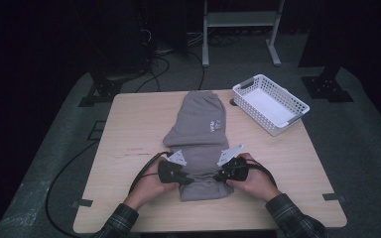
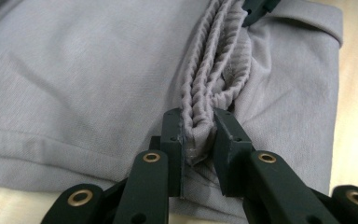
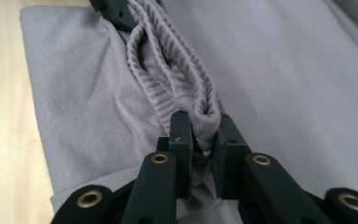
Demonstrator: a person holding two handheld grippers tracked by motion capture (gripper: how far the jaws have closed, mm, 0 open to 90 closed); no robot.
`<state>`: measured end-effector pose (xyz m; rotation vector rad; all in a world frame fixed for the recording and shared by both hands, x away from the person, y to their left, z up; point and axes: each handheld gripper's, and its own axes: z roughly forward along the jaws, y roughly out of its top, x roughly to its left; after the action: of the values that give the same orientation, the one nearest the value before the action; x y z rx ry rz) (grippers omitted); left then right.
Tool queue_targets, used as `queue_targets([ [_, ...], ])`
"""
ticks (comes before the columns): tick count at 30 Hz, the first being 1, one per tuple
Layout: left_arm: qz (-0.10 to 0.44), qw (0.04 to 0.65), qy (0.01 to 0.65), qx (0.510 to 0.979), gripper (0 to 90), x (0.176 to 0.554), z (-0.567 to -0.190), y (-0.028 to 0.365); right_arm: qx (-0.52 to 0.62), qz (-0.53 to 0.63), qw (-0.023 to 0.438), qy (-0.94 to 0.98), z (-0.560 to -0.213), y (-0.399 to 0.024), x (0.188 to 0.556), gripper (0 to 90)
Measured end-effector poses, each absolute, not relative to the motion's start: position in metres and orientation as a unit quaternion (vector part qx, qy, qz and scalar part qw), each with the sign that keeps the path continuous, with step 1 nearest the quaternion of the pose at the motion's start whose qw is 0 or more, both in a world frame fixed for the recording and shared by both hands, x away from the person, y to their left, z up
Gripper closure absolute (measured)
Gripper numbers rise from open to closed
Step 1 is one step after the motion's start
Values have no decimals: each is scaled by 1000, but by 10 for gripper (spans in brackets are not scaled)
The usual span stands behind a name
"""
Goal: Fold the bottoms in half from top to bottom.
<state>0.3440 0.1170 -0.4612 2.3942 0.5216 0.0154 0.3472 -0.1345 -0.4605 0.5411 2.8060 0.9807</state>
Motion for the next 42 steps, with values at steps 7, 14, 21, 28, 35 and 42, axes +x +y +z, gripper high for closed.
queue_targets([
  [7, -21, 337, 179, 924, 752, 324, -462, 119, 161, 317, 38, 934, -459, -134, 324, 792],
  [14, -38, 332, 160, 929, 751, 304, -461, 119, 140, 316, 22, 938, -459, -135, 308, 791],
  [21, -46, 321, 146, 935, 751, 290, -460, 120, 124, 316, 2, 941, -460, -133, 289, 792],
  [28, -55, 318, 135, 937, 752, 277, -460, 122, 107, 315, -26, 943, -460, -131, 274, 793],
  [35, -68, 319, 127, 937, 752, 268, -460, 123, 92, 317, -47, 943, -462, -130, 264, 795],
  [42, -50, 328, 124, 935, 755, 275, -445, 124, 96, 330, -29, 939, -452, -133, 270, 798],
])
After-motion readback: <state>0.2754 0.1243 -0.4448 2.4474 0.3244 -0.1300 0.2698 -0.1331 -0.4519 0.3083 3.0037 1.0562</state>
